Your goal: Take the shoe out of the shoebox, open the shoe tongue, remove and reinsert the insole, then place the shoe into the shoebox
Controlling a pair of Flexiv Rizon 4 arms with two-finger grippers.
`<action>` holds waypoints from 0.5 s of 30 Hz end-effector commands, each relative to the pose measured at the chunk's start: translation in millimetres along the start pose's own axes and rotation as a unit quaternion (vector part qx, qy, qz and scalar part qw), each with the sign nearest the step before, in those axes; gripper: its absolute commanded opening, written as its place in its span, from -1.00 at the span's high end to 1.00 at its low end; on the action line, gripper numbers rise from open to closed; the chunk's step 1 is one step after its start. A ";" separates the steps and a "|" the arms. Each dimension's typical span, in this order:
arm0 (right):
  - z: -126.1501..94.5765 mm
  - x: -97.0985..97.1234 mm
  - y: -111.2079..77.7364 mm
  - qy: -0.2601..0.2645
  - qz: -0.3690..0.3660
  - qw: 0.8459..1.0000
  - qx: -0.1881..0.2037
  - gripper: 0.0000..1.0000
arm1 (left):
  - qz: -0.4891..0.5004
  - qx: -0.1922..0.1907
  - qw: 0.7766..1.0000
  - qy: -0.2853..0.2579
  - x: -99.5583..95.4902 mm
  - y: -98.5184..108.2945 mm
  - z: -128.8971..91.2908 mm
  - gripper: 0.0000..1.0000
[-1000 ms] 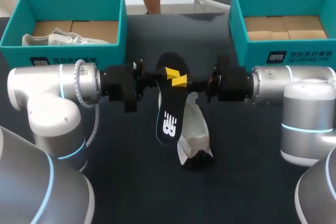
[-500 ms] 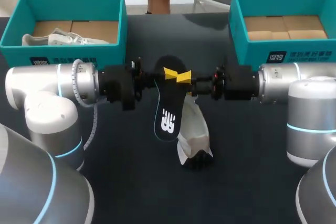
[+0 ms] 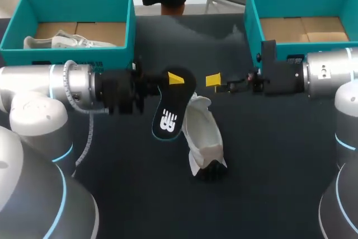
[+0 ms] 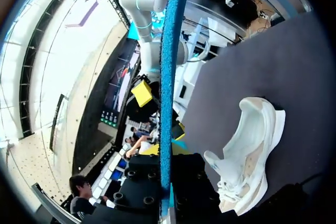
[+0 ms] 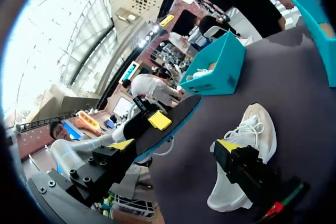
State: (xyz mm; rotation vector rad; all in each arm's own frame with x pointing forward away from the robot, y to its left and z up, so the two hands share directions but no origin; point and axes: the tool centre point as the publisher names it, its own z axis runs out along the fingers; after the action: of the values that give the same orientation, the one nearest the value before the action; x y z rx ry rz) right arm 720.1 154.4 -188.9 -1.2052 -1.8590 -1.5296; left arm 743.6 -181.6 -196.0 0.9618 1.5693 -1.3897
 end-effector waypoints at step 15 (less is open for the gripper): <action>-17.7 7.1 -2.7 -0.071 -0.174 0.982 0.007 -1.00 | -0.016 0.007 1.000 -0.008 4.6 -17.2 -1.5 1.00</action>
State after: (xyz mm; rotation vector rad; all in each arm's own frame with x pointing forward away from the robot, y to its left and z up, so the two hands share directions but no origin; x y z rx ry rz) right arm 711.8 137.3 -178.4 -1.0375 -2.2653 -1.6379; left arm 727.1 -182.0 -193.6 0.9367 1.5710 -1.4308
